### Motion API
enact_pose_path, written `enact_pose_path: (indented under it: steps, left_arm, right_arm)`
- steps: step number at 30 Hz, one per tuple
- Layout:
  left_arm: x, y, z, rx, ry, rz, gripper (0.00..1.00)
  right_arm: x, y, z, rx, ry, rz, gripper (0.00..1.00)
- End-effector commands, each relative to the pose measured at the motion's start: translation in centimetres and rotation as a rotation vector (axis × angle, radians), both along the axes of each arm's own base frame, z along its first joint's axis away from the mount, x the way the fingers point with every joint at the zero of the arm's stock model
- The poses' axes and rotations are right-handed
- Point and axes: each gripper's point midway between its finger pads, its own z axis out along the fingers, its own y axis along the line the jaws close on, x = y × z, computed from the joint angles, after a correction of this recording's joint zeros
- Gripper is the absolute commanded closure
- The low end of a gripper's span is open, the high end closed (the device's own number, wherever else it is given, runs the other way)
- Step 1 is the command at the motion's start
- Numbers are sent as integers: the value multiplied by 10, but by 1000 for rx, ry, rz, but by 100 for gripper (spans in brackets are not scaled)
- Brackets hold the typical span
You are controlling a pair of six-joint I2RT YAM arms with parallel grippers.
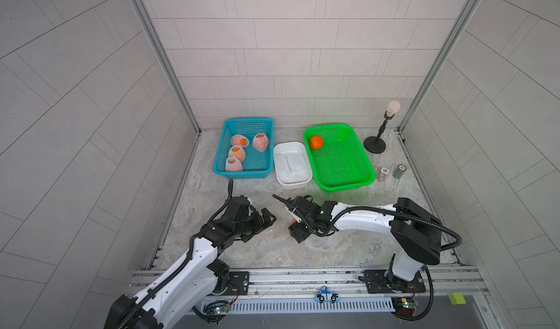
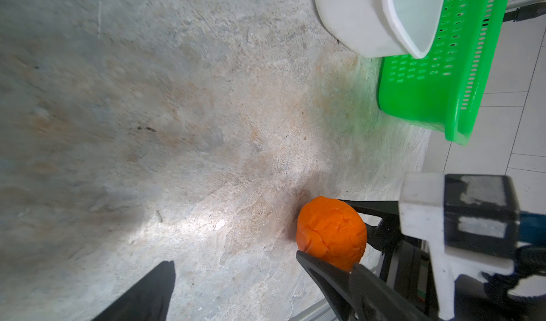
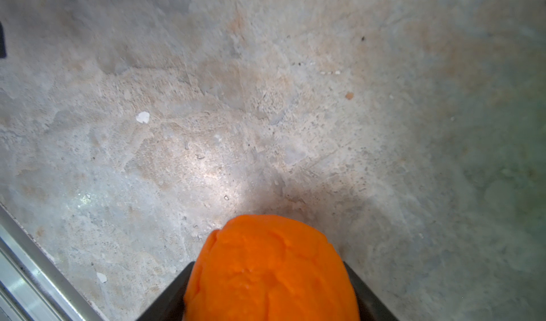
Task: Remove foam nets from oranges
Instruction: Pick up the orange from the center of the board, then place the orange in the basket.
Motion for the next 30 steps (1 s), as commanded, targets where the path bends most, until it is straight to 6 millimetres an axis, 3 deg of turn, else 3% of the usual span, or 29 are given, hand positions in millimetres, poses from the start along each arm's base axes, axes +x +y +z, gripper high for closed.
enact_pose_path:
  steps: [1, 6, 9, 15, 23, 26, 30]
  left_arm:
    - [4, 1, 0, -4, -7, 17, 0]
    - [5, 2, 3, 5, -15, 19, 0]
    - [7, 3, 9, 13, -29, 21, 0]
    - [22, 0, 37, 14, -114, 16, 0]
    - [62, -22, 87, 26, -218, -52, 0]
    - [78, -41, 93, 29, -235, -101, 0]
    - [94, -62, 92, 49, -221, -163, 0]
  right_arm:
    - [2, 3, 9, 5, -11, -2, 35]
    - [2, 1, 21, 9, -20, -7, 42]
    - [4, -4, 38, 9, -49, -14, 44]
    - [22, -31, 97, -15, -172, -86, 46]
    - [87, -109, 169, -29, -329, -303, 48]
    - [118, -136, 179, -22, -370, -394, 49]
    - [163, -172, 172, -48, -366, -514, 49]
